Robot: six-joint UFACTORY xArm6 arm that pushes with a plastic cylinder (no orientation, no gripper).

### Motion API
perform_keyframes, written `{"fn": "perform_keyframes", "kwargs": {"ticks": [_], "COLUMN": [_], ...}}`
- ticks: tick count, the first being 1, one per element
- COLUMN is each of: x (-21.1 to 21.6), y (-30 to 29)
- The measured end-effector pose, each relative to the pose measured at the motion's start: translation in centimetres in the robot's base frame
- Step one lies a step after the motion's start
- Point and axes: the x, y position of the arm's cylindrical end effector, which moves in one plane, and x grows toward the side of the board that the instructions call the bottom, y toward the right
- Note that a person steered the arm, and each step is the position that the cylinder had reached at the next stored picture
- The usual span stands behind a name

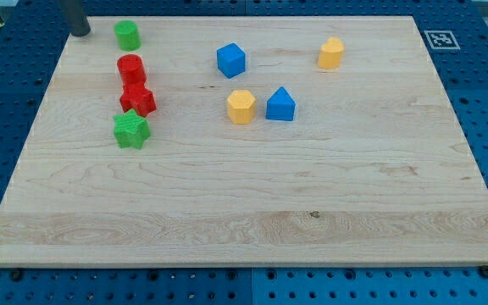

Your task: Push the green circle near to the red circle

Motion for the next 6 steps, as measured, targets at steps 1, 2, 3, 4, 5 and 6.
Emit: {"fn": "perform_keyframes", "kwargs": {"ticks": [1, 2, 3, 4, 5, 6], "x": [-0.6, -0.6, -0.6, 0.0, 0.9, 1.9], "y": [3.8, 4.4, 4.5, 6.0, 7.8, 8.0]}}
